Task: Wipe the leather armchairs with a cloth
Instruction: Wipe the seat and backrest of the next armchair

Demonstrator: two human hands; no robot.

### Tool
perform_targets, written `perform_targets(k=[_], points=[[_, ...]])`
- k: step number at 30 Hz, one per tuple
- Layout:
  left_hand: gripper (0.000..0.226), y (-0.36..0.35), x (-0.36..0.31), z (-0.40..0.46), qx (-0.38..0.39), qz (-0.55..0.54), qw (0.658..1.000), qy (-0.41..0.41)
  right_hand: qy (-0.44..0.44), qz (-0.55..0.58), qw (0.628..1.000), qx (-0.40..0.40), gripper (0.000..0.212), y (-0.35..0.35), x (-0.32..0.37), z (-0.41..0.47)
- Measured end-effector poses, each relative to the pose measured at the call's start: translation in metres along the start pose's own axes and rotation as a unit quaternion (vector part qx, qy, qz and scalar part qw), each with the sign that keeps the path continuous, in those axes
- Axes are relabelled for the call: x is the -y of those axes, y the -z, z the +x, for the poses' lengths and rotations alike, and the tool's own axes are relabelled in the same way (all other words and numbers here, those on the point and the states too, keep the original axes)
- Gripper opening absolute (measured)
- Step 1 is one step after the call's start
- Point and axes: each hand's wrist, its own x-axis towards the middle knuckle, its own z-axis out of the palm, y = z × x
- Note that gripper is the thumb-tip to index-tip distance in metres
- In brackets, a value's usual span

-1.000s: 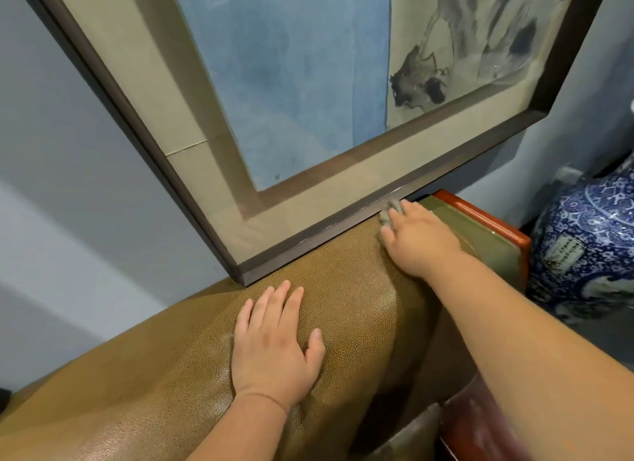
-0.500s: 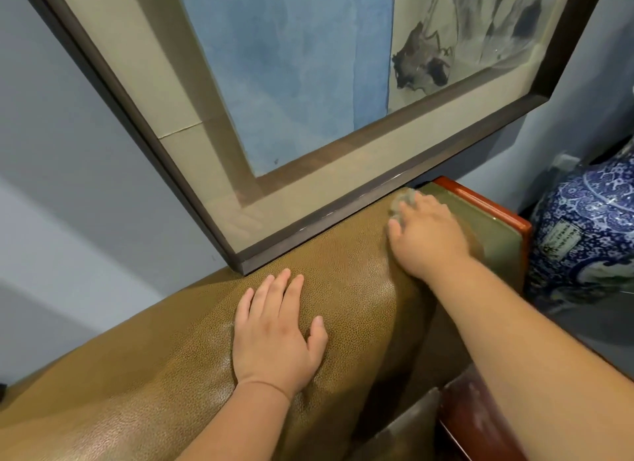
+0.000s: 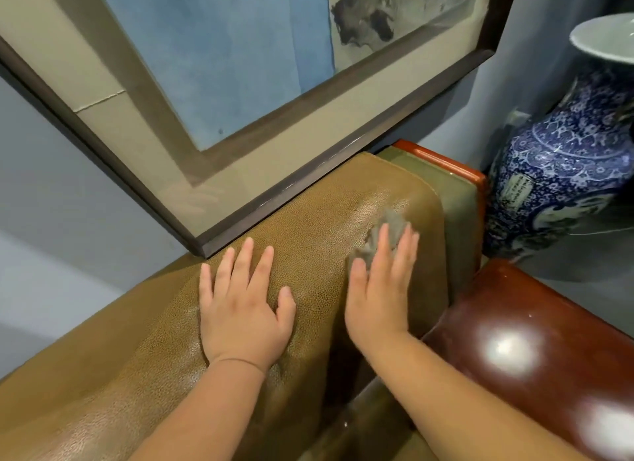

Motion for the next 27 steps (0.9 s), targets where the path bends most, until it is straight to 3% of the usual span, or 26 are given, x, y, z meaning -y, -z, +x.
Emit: perform_targets(k=[2, 4, 6, 9, 10, 16, 17, 19, 23, 25, 27], points=[[0.071, 0.002, 0.001, -0.003, 0.011, 0.007, 1.000, 0.003, 0.074, -0.034, 0.993, 0.080, 0.078, -0.009, 0.009, -0.058], [0.072, 0.003, 0.000, -0.004, 0.012, 0.008, 1.000, 0.005, 0.103, -0.066, 0.988, 0.097, 0.079, -0.001, -0.011, -0.047], [0.071, 0.001, -0.003, -0.003, 0.001, 0.001, 1.000, 0.001, 0.062, -0.032, 0.996, 0.049, 0.077, 0.011, -0.042, 0.005], [0.070, -0.003, -0.007, -0.001, -0.018, -0.012, 1.000, -0.005, -0.120, 0.109, 0.984, -0.080, 0.076, 0.027, -0.066, 0.067], [0.070, -0.004, -0.007, 0.000, -0.023, -0.014, 1.000, -0.005, -0.161, 0.136, 0.973, -0.091, 0.077, 0.020, -0.066, 0.065], [0.069, -0.002, -0.011, -0.002, -0.041, -0.025, 0.999, -0.016, -0.098, 0.079, 0.989, 0.077, 0.088, -0.046, -0.022, -0.085], [0.069, -0.002, -0.012, -0.002, -0.045, -0.027, 0.998, -0.019, -0.089, 0.058, 0.991, 0.079, 0.089, -0.042, -0.029, -0.077], [0.069, -0.002, -0.012, -0.001, -0.051, -0.030, 0.998, -0.028, -0.083, 0.054, 0.995, 0.008, 0.085, -0.026, -0.055, -0.027], [0.072, -0.004, -0.009, -0.002, -0.038, -0.010, 0.998, -0.043, -0.267, 0.142, 0.946, -0.119, 0.092, 0.005, -0.092, 0.056], [0.073, -0.005, -0.006, -0.003, -0.036, -0.003, 0.998, -0.044, -0.255, 0.135, 0.950, -0.116, 0.094, -0.015, -0.081, 0.032], [0.073, -0.004, -0.005, -0.002, -0.043, -0.007, 0.998, -0.045, -0.193, 0.144, 0.969, -0.055, 0.086, -0.041, -0.054, -0.035]])
